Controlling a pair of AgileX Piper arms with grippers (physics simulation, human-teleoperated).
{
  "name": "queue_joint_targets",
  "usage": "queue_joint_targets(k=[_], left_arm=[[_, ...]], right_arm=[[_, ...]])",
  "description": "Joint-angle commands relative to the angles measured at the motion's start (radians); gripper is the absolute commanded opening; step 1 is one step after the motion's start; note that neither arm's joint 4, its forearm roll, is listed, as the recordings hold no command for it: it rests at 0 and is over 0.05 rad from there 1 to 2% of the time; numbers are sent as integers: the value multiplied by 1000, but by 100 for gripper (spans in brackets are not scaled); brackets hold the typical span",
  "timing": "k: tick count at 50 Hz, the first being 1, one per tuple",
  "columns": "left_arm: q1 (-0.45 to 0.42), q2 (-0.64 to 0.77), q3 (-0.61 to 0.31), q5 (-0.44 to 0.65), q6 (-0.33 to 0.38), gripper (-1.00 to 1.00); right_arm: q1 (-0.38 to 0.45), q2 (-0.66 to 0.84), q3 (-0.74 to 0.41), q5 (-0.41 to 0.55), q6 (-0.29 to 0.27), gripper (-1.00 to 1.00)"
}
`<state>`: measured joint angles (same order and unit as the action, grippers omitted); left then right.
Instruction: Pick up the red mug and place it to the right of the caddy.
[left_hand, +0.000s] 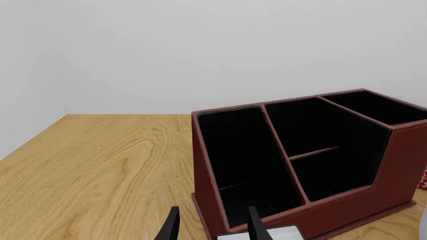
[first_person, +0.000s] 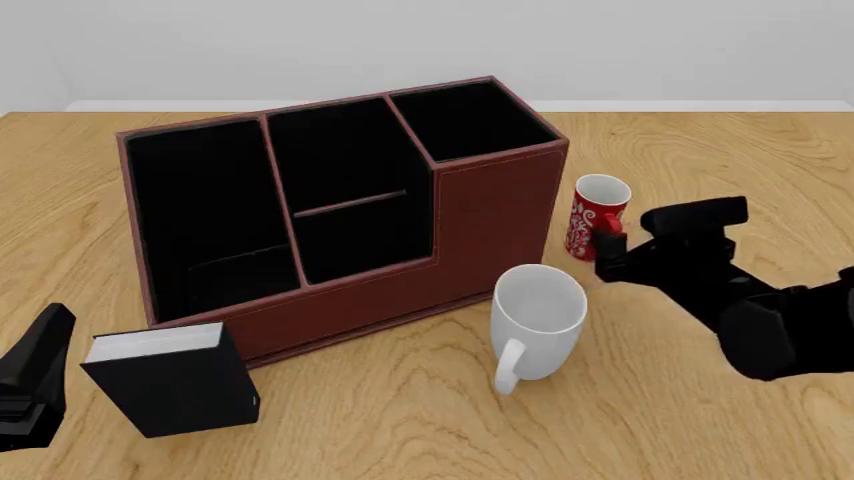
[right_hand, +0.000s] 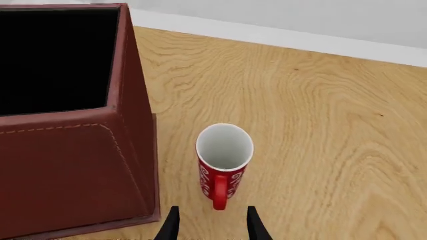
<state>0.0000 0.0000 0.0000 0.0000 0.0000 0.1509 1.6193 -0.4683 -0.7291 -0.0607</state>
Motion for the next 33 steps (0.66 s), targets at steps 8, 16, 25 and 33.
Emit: queue_joint_targets(k=[8,16,25,33], left_arm=[[0,0,0,0,0,100],[0,0,0,0,0,100],[0,0,0,0,0,100],[0,0,0,0,0,100]], right_arm=[[4,-395,78,193,-18,100],[21,-780,78,465,-31,100],[35,-1137,28,765,-54,100],[37,-1401,-64,1038,-48,100]])
